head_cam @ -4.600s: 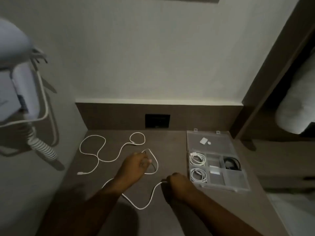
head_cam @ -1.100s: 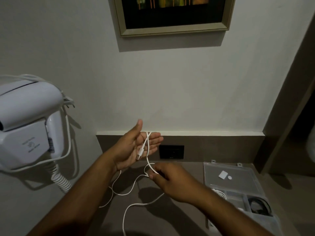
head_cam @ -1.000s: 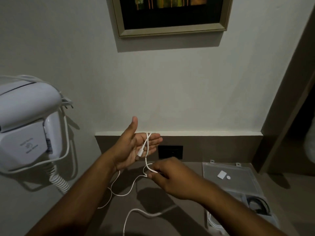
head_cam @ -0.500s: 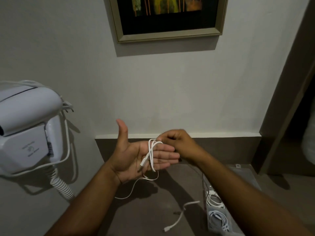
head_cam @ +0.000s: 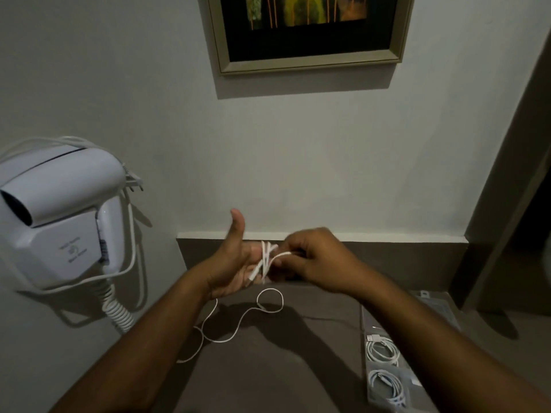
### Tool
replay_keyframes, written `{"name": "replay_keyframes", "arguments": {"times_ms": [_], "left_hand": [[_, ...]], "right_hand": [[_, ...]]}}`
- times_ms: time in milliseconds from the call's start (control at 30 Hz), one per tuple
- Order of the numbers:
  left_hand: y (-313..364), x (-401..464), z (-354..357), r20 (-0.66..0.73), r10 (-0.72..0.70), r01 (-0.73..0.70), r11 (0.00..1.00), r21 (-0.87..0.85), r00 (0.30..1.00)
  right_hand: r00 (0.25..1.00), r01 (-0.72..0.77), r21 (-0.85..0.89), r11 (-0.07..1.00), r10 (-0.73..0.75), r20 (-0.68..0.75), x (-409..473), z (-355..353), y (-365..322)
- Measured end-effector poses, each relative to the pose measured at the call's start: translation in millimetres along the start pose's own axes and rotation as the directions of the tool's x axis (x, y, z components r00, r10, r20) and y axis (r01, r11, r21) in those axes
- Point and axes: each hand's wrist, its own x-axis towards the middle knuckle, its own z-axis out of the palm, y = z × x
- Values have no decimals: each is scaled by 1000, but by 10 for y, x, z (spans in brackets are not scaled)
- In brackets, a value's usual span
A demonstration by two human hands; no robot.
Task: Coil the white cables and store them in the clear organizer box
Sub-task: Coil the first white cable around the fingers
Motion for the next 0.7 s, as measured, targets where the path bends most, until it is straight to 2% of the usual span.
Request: {"name": "replay_keyframes", "arguments": {"times_ms": [67, 133, 233, 333, 433, 500, 567, 633, 700], "left_hand": [[-19, 1, 138, 83, -49, 44, 997, 70, 995], [-1, -12, 196, 179, -68, 61, 997, 44, 981], [91, -72, 178, 298, 21, 27, 987, -157, 954], [192, -105, 108, 293, 178, -81, 946, -313, 940], [278, -104, -21, 123, 294, -223, 887, -404, 948], [299, -89, -93, 1, 289, -269, 894, -359, 957], [277, -64, -118, -107, 230, -247, 950, -193, 967], [205, -46, -123, -184, 183, -180, 983, 37, 966], [135, -53, -103, -173, 130, -95, 975, 200, 976]], "right_hand": [[999, 19, -31, 999, -18, 31, 125, -104, 12], [999, 34, 21, 999, -35, 42, 211, -169, 59], [1000, -18, 314, 949, 22, -8, 220, -189, 187], [978, -174, 511, 842, 208, -10, 101, 63, 285], [961, -269, 466, 843, 268, 71, -107, 449, 223], [966, -257, 466, 847, 232, 111, -213, 585, 124], [980, -197, 333, 922, 173, 100, -224, 503, 46], [992, -106, 92, 990, 99, 85, -179, 278, -1], [998, -20, -73, 997, 24, 50, -120, -14, -40]]}}
